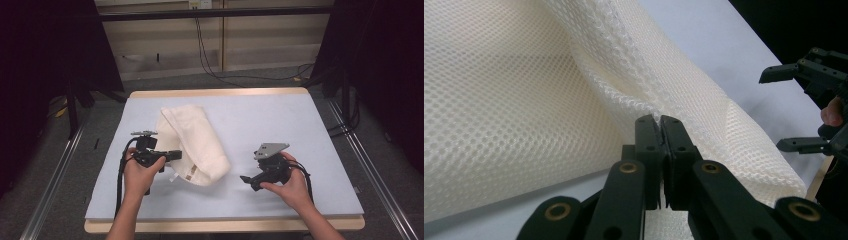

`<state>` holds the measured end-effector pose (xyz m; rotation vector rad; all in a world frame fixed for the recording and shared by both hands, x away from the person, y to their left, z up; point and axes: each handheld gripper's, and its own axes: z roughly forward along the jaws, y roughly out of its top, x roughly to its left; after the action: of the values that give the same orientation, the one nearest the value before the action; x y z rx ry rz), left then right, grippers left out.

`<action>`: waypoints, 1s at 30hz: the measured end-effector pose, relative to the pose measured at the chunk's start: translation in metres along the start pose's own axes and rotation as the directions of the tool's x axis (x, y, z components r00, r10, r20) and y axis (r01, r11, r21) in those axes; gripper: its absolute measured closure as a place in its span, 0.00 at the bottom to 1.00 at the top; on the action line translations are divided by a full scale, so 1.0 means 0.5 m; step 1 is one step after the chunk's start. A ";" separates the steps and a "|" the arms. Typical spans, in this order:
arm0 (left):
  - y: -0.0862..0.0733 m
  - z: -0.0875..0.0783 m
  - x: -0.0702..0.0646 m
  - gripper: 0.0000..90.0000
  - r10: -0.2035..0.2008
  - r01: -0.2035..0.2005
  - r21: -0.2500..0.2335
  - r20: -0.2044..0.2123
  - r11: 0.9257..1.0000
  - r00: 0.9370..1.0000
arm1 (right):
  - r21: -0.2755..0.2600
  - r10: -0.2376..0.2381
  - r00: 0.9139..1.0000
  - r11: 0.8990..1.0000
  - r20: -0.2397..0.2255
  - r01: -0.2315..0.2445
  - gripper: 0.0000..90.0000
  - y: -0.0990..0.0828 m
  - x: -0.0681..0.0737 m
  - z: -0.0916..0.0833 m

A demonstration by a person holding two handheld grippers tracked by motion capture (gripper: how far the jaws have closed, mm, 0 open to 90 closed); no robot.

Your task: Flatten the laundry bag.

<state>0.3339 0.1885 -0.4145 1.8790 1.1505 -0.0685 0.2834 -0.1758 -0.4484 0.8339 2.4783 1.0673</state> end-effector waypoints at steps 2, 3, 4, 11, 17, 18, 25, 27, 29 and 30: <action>0.002 0.004 -0.002 0.97 0.010 -0.010 0.005 0.001 1.000 1.000 | 0.004 -0.015 1.000 1.000 -0.010 0.015 0.05 0.004 0.008 0.004; 0.003 0.006 -0.003 0.97 0.011 -0.011 0.007 0.002 1.000 1.000 | 0.005 -0.026 1.000 1.000 -0.012 0.027 0.06 0.006 0.013 0.006; 0.003 0.009 -0.006 0.97 0.000 0.000 0.000 0.006 1.000 1.000 | 0.008 -0.036 0.999 0.999 -0.016 0.036 0.06 0.008 0.018 0.009; 0.008 0.022 -0.016 0.97 0.007 -0.007 0.002 0.000 1.000 1.000 | 0.002 -0.082 0.995 0.997 -0.051 0.082 0.09 0.024 0.043 0.022; 0.014 0.033 -0.028 0.97 0.014 -0.014 -0.003 0.003 1.000 1.000 | -0.003 -0.107 0.992 0.994 -0.061 0.107 0.13 0.036 0.060 0.034; 0.014 0.034 -0.029 0.97 0.011 -0.011 -0.001 0.007 1.000 1.000 | -0.001 -0.115 0.992 0.993 -0.060 0.115 0.14 0.036 0.061 0.036; 0.016 0.041 -0.033 0.96 0.019 -0.019 -0.014 0.005 1.000 1.000 | -0.011 -0.103 0.992 0.995 -0.070 0.102 0.33 0.039 0.065 0.040; 0.016 0.042 -0.032 0.96 0.021 -0.021 -0.007 0.004 1.000 1.000 | -0.008 -0.099 0.992 0.995 -0.073 0.098 0.41 0.040 0.065 0.039; 0.017 0.042 -0.032 0.96 0.022 -0.022 -0.010 0.004 1.000 1.000 | -0.004 -0.086 0.993 0.996 -0.086 0.086 0.48 0.042 0.063 0.039; 0.017 0.043 -0.032 0.96 0.020 -0.020 -0.011 0.009 1.000 1.000 | -0.008 -0.077 0.993 0.997 -0.092 0.077 0.52 0.042 0.063 0.038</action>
<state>0.3392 0.1610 -0.4142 1.8791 1.1237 -0.0590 0.2764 -0.1342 -0.4475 0.6967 2.5598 1.1079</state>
